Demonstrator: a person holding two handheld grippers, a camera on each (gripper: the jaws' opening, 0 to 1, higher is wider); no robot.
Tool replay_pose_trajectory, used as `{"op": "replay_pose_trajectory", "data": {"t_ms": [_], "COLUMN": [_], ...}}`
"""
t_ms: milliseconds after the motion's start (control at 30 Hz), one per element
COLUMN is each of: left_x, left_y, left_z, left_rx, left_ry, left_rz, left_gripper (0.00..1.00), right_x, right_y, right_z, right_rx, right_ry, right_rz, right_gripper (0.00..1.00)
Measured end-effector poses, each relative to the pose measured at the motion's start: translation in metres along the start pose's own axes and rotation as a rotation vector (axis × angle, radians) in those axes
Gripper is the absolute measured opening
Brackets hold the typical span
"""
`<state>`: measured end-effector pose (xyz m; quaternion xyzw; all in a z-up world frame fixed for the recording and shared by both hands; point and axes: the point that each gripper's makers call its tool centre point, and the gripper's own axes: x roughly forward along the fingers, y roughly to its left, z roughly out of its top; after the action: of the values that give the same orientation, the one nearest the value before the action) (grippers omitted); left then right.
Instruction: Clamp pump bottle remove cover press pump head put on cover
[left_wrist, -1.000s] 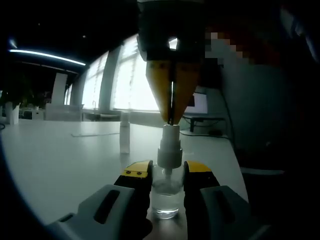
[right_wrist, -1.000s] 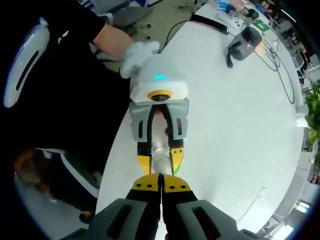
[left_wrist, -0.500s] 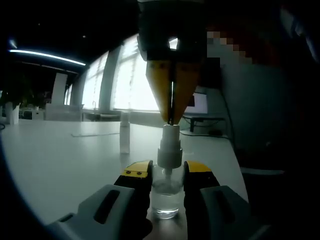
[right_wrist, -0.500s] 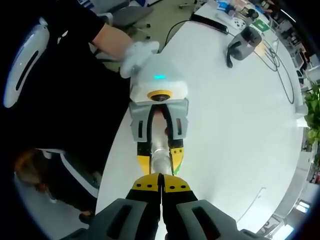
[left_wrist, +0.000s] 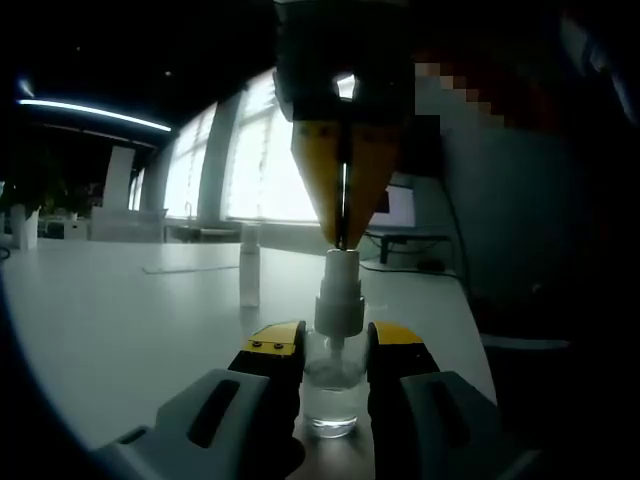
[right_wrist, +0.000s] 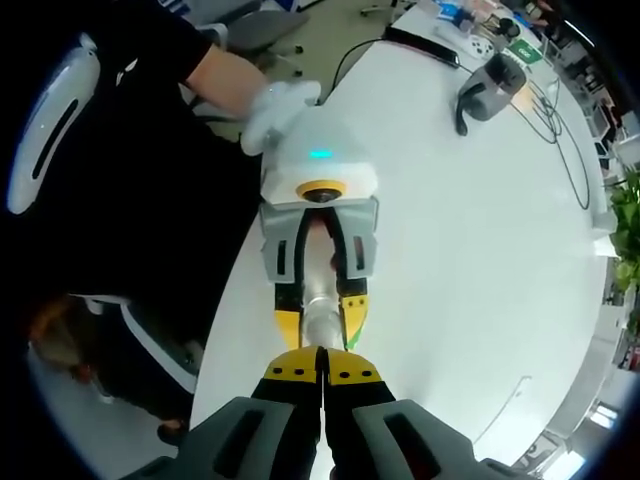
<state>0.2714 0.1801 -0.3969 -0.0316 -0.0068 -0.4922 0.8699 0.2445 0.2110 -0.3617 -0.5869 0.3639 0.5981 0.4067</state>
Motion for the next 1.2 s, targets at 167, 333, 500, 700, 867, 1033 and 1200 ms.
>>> {"op": "replay_pose_trajectory", "data": {"t_ms": [167,333,500,700,867,1033,1200], "left_x": [-0.0001,-0.0001,-0.0001,-0.0001,0.0000,-0.0001,-0.0001], "left_y": [0.0015,0.0016,0.0019,0.0020,0.0013,0.0009,0.0011], "left_z": [-0.0003,-0.0003,-0.0003,-0.0004,-0.0004,-0.0003,-0.0006], "left_rx": [-0.001,0.000,0.000,0.000,0.000,0.000,0.000], "left_ry": [0.000,0.000,0.000,0.000,0.000,0.000,0.001], "left_rz": [0.000,0.000,0.000,0.000,0.000,0.000,0.003], "left_gripper": [0.16,0.16,0.16,0.16,0.16,0.16,0.16], "right_x": [0.0001,0.0005,0.0005,0.0005,0.0006,0.0007,0.0050], "right_y": [-0.0004,0.0002,0.0003,-0.0002,-0.0001,-0.0002,0.0001], "right_z": [0.0000,0.0005,0.0003,0.0002,0.0002,-0.0001,0.0000], "right_rx": [0.006,-0.004,-0.010,-0.001,0.002,0.015,0.011], "right_ry": [0.001,0.017,0.023,0.019,0.019,0.022,0.032], "right_rz": [0.007,0.013,0.010,0.018,0.021,0.020,0.021], "right_gripper": [0.00,0.00,0.00,0.00,0.00,0.00,0.00]}}
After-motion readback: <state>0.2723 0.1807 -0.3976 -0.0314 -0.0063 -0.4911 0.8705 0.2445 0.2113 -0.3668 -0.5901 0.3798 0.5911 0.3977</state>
